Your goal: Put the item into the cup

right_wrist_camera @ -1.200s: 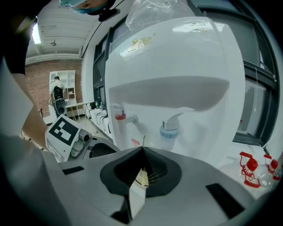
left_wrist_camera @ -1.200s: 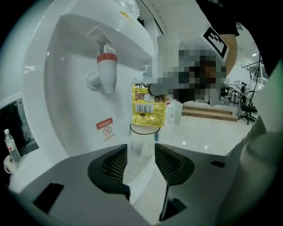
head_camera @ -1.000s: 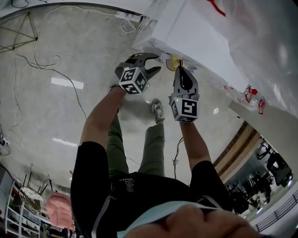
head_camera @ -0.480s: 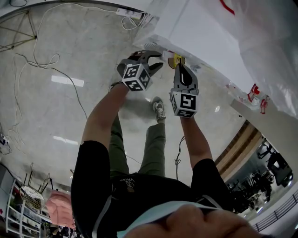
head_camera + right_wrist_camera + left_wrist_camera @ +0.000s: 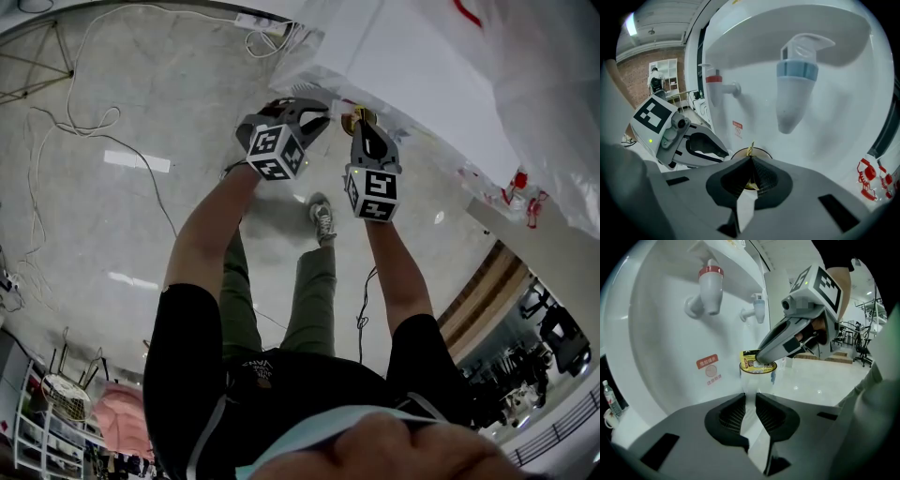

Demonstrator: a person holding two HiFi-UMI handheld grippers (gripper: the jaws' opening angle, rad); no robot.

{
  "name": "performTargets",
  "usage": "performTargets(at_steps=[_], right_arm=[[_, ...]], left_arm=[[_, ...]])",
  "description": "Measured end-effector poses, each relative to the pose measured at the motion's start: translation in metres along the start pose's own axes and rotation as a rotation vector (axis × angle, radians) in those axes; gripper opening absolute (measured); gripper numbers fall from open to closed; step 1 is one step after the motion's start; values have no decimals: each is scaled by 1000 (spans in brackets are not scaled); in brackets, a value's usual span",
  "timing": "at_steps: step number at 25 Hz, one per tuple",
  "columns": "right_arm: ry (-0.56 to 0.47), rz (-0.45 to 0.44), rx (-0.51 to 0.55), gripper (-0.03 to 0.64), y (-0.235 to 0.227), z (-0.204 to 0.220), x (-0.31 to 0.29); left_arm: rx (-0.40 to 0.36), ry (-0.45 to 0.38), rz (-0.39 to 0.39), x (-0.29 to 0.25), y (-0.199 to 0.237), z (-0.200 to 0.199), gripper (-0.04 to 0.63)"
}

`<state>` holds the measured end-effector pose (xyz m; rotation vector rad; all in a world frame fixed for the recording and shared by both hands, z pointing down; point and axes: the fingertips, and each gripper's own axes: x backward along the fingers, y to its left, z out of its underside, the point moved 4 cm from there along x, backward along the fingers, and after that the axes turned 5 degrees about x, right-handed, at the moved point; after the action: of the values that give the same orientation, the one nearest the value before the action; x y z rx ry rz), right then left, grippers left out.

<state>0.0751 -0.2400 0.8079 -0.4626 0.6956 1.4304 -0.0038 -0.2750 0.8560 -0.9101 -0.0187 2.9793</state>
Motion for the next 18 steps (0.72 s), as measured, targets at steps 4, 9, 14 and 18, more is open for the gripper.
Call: performTargets(at_steps=[4, 9, 14, 18], right_arm=[[40, -9, 13, 43, 0, 6, -8], [80, -20, 6, 43, 1, 9, -15], [49, -23, -42, 46, -1, 6, -10], [0, -29, -56, 48, 0, -2, 6]], left_arm=[[-3, 3, 1, -1, 1, 2, 81], [-1, 6, -2, -1, 1, 1, 81], [6, 9, 1, 1, -1, -1, 81], [11, 10, 3, 6, -1, -7, 91]])
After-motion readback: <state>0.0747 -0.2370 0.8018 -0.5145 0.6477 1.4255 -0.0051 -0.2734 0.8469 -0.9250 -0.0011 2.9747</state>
